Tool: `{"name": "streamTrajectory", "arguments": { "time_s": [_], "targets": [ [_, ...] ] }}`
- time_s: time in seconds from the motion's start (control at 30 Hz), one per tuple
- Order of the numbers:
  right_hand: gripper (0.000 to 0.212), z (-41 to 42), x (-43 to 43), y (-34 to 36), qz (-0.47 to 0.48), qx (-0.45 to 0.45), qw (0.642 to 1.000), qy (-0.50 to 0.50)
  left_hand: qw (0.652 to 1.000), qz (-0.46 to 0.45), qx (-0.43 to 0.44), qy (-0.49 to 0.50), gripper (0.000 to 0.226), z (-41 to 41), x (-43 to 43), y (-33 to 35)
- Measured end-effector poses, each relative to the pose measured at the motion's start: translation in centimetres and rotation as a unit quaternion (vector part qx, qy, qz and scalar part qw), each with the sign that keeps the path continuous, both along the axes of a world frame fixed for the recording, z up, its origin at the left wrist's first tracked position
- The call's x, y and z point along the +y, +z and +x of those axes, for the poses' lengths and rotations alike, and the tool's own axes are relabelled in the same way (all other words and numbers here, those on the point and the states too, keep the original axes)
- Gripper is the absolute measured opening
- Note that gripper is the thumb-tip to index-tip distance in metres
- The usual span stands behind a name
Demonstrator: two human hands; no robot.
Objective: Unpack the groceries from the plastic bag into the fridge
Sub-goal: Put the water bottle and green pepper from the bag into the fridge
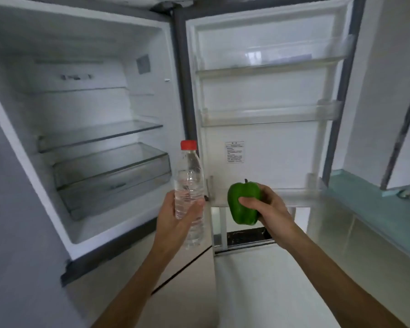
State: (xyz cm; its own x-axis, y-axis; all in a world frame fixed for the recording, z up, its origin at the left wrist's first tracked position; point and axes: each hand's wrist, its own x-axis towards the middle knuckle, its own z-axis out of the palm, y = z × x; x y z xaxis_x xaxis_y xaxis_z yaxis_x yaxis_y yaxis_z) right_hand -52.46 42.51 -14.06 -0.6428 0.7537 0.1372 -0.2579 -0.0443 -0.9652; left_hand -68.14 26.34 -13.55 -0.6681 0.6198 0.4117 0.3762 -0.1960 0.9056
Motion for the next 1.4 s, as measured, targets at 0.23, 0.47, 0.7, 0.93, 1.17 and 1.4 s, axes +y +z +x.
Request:
{"name": "streamTrajectory", "arguments": {
  "time_s": [0.23,0.47,0.7,0.93,1.17,1.4],
  "targets": [
    [0.080,-13.4,0.8,0.7,0.026,0.005,0.996,0.088,0.994,0.019,-0.011,0.108,0.049,-9.6,-1.7,0.5],
    [0.064,-25.8,2.3,2.5,0.069,0.032,0.974,0.215,0.979,0.049,-0.006,0.199,0.048,-17.9,-0.9,2.7],
    [0.060,-37.0,3.5,7.4,0.101,0.065,0.953,0.278,0.941,0.049,0.042,0.332,0.049,-26.0,0.1,8.6],
    [0.062,-46.2,2.3,13.0,0.119,0.115,0.932,0.322,0.913,0.039,0.076,0.399,0.033,-33.6,-0.4,16.4],
    [0.084,-54.9,1.2,16.2,0.161,0.090,0.943,0.277,0.894,0.026,0.071,0.441,0.018,-42.7,-0.6,18.8],
    [0.049,-61.4,0.4,16.2,0.221,0.039,0.948,0.226,0.891,-0.006,0.046,0.452,0.030,-51.8,-0.4,17.6]
  ]
}}
